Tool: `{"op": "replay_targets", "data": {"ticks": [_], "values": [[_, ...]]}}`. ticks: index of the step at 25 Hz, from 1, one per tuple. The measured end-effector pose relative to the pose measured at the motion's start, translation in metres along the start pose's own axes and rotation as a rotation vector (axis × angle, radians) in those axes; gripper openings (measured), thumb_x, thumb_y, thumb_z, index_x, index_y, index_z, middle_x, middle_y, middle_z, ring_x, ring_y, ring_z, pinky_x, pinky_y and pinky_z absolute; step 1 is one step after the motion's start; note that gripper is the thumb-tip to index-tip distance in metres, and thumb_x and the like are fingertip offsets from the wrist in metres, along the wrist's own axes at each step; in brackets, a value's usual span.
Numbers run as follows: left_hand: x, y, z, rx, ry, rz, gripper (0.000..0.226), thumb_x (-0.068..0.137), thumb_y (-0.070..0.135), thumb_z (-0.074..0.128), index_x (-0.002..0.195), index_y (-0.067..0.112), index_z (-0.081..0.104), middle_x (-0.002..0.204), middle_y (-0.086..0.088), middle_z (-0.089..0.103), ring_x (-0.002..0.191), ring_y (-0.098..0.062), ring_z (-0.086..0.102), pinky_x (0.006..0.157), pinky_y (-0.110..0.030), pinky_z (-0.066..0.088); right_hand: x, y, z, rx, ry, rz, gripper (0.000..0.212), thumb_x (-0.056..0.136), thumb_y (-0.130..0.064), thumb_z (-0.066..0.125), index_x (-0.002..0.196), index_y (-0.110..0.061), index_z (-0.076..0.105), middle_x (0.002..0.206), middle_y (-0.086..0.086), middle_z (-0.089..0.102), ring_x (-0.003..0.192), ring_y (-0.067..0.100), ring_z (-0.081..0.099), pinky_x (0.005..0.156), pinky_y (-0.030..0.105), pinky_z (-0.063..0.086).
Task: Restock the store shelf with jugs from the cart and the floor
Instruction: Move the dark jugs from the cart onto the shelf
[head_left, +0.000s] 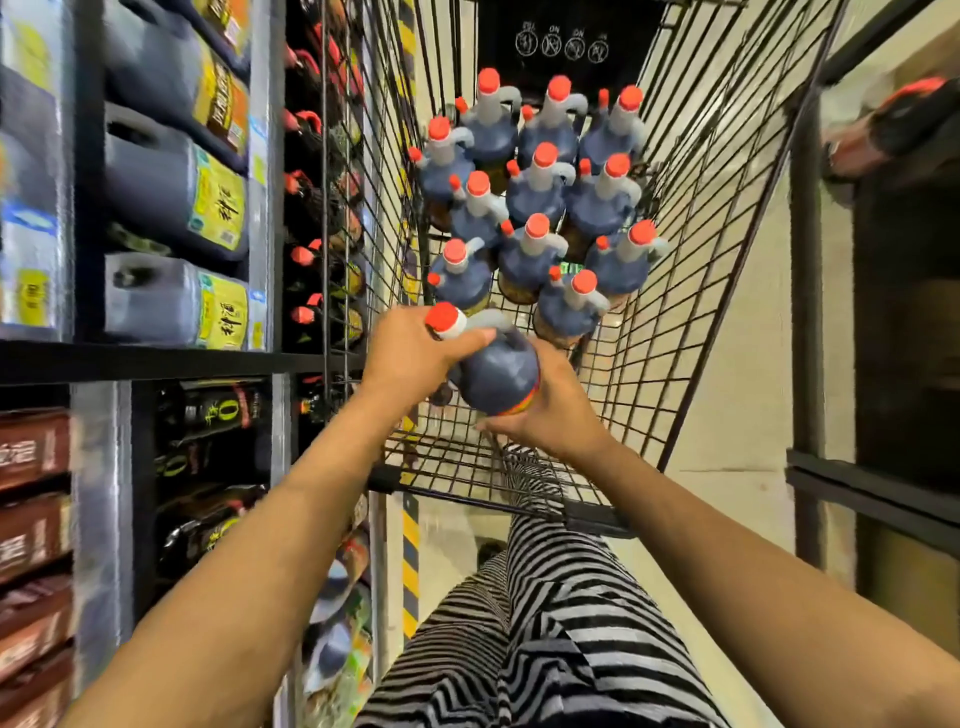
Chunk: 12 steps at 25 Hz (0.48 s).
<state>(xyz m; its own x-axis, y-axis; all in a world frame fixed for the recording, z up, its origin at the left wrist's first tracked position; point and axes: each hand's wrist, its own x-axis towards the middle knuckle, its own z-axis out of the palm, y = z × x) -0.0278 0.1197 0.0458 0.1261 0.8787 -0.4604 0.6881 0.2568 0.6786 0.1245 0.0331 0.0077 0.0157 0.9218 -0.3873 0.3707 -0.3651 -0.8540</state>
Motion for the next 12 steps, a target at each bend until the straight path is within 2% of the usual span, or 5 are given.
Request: {"op": "replay_targets", "data": {"ticks": [3,5,7,9,12], "values": [[0.015,0.013,0.008,-0.074,-0.016,0.031,0.044,0.066,0.045,0.079,0.047,0.018,0.049,0.046,0.002,0.048,0.045,-0.008,0.038,0.045,-0.03,0.032,0.007,0.001,-0.01,0.102,0.047,0.065,0.063,0.049,-0.02,0.089,0.1,-0.029,0.052,0.097,-0.013,0.062,0.089,-0.005,0.061,0.079,0.021,0.053],[0.03,0.018,0.018,-0.054,-0.038,0.047,0.042,0.071,0.045,0.076,0.053,0.013,0.056,0.049,0.0,0.05,0.049,-0.008,0.04,0.051,-0.032,0.033,0.011,0.004,-0.014,0.055,0.092,0.153,0.063,0.046,-0.033,0.087,0.098,-0.027,0.051,0.093,-0.017,0.061,0.084,-0.005,0.06,0.075,0.017,0.051],[0.044,0.016,0.03,-0.141,-0.035,-0.002,0.034,0.076,0.041,0.075,0.073,0.008,0.069,0.059,0.005,0.057,0.05,0.003,0.046,0.056,-0.024,0.039,0.016,0.014,-0.015,0.043,0.138,0.229,0.063,0.046,-0.041,0.086,0.1,-0.029,0.055,0.093,-0.016,0.066,0.085,-0.007,0.063,0.076,0.021,0.055],[0.053,0.006,0.042,-0.264,0.077,-0.034,0.056,0.068,0.051,0.075,0.104,0.009,0.067,0.09,0.002,0.06,0.075,0.003,0.058,0.07,-0.016,0.046,0.016,0.02,-0.017,0.068,0.124,0.309,0.052,0.051,-0.03,0.089,0.091,-0.036,0.055,0.086,-0.022,0.064,0.079,-0.017,0.059,0.069,0.006,0.05],[0.067,-0.02,0.064,-0.214,0.306,-0.057,0.085,0.067,0.06,0.07,0.13,0.01,0.045,0.126,-0.007,0.045,0.114,-0.02,0.05,0.095,-0.03,0.043,0.014,0.032,-0.021,0.169,0.118,0.398,0.053,0.055,-0.013,0.089,0.089,-0.033,0.054,0.087,-0.022,0.061,0.077,-0.011,0.06,0.063,-0.001,0.043]]}}
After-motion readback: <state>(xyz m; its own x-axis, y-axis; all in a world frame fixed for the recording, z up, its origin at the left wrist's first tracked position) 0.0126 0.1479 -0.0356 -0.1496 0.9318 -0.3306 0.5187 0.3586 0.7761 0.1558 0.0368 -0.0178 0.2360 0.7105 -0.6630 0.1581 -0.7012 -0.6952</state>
